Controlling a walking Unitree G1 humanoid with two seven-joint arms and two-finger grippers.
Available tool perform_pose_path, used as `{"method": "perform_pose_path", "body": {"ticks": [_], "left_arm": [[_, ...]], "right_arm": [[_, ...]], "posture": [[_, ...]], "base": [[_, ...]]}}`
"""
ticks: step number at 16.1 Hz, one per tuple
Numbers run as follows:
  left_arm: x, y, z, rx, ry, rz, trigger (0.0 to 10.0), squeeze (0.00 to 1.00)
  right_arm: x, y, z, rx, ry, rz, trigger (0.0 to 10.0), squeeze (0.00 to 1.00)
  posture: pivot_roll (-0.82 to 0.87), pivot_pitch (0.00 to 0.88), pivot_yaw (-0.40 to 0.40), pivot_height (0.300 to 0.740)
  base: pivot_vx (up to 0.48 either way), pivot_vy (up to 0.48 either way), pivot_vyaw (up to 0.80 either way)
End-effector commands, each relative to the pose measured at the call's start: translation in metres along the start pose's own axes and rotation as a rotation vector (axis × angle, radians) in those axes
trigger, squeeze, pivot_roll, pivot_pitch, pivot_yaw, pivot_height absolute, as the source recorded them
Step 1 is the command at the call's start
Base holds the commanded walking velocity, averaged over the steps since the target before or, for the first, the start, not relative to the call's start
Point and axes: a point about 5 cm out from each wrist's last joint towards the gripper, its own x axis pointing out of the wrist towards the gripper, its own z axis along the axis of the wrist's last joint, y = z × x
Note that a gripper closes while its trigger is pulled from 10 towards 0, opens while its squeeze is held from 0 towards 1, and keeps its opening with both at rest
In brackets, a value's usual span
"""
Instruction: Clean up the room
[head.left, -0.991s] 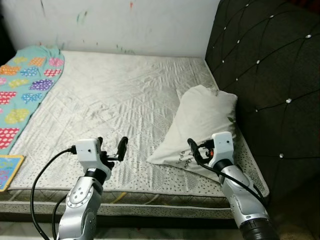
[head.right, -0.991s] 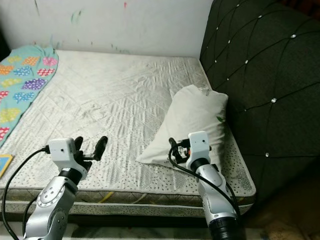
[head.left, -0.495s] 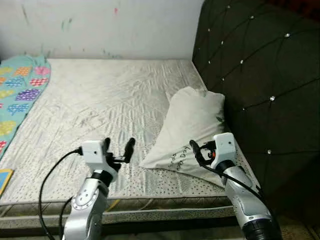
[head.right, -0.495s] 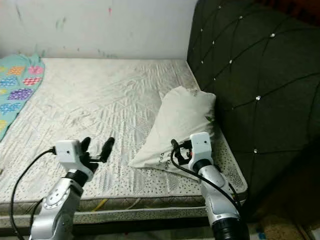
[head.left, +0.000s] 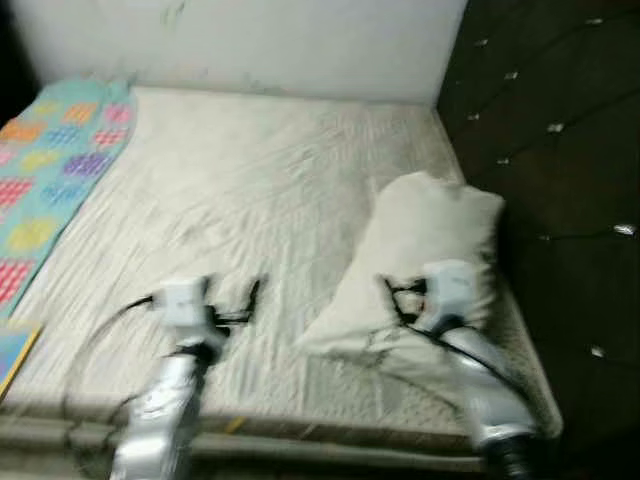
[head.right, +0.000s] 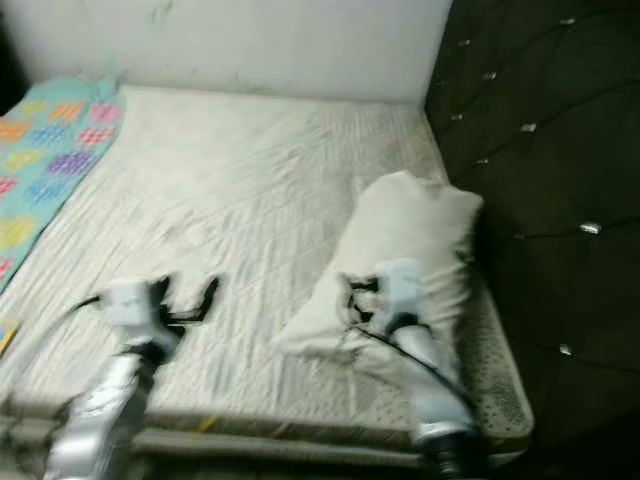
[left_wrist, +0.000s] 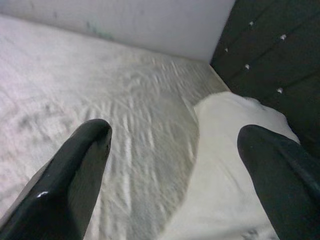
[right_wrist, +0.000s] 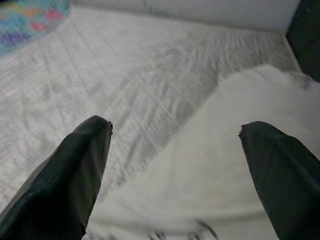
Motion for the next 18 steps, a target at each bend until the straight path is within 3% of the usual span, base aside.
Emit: {"method": "perform_pose_path", "body": {"ticks": [1, 6, 8, 9, 10, 12, 18], "left_arm": [[0.0046, -0.0099, 0.0022, 0.004, -0.007, -0.019, 10.0, 0.00], [0.0052, -0.0046, 0.0001, -0.020, 0.014, 0.037, 10.0, 0.00], [0.0059, -0.0049, 0.0008, -0.031, 0.009, 0.028, 10.0, 0.00], [0.0059, -0.0057, 0.0009, -0.023, 0.009, 0.024, 10.0, 0.00], [0.0060, -0.0079, 0.0014, -0.018, 0.003, 0.014, 10.0, 0.00], [0.0060, -0.0084, 0.0016, -0.018, 0.003, 0.012, 10.0, 0.00], [0.0058, -0.0088, 0.0003, -0.016, 0.011, 0.019, 10.0, 0.00]], "right_arm": [[-0.0052, -0.0155, -0.0023, -0.011, 0.016, -0.051, 10.0, 0.00], [-0.0053, -0.0176, -0.0035, -0.035, 0.026, -0.061, 10.0, 0.00], [-0.0049, -0.0189, -0.0030, -0.109, 0.025, -0.099, 10.0, 0.00], [-0.0044, -0.0186, -0.0027, -0.098, 0.016, -0.095, 10.0, 0.00], [-0.0033, -0.0171, -0.0021, -0.012, 0.011, -0.082, 10.0, 0.00], [-0.0018, -0.0157, 0.0033, -0.071, -0.017, -0.054, 10.0, 0.00], [-0.0035, -0.0182, 0.0026, -0.051, -0.012, -0.082, 10.0, 0.00]], "posture": [[-0.05, 0.000, -0.005, 0.740], [-0.05, 0.000, -0.004, 0.740], [-0.05, 0.000, -0.003, 0.740], [-0.05, 0.000, -0.003, 0.740], [-0.05, 0.000, -0.003, 0.740], [-0.06, 0.000, -0.004, 0.740], [-0.06, 0.000, -0.008, 0.740]], "base": [[0.000, 0.000, 0.00], [0.000, 0.000, 0.00], [0.000, 0.000, 0.00], [0.000, 0.000, 0.00], [0.000, -0.251, 0.00], [0.000, -0.480, 0.00], [0.000, -0.442, 0.00]]}}
